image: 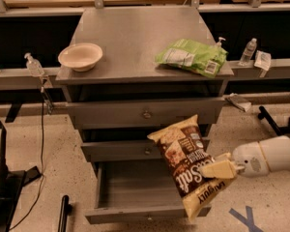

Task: Pick brown chip bag from bottom drawer and place on counter

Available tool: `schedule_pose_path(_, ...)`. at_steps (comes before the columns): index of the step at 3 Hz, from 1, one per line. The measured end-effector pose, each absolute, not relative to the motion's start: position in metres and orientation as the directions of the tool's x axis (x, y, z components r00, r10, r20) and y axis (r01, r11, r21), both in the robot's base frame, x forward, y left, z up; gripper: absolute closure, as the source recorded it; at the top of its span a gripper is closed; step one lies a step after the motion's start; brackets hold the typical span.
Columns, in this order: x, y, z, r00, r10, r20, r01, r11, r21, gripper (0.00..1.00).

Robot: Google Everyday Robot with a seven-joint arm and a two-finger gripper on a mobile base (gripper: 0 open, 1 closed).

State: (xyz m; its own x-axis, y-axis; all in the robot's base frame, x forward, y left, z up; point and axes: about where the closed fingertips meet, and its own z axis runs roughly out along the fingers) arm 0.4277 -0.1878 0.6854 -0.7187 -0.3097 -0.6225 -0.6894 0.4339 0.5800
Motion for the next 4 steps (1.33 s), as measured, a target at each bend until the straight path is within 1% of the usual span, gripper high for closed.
schedule_pose_path(1, 0.457, -0.191, 0.741, -0.734, -0.338, -0.59, -0.678, 0.416, 0.606, 1.0)
schedule_pose_path(2, 0.49, -0.193, 0.795, -0.731, -0.355, -0.582, -0.682, 0.404, 0.61, 1.0)
schedule_pose_path(3, 0.521, -0.179, 0.855, -0.705, -0.392, -0.591, -0.709, 0.398, 0.582, 1.0)
schedule_pose_path(4, 0.538, -0.166, 0.884, -0.693, -0.416, -0.589, -0.721, 0.412, 0.557, 1.0)
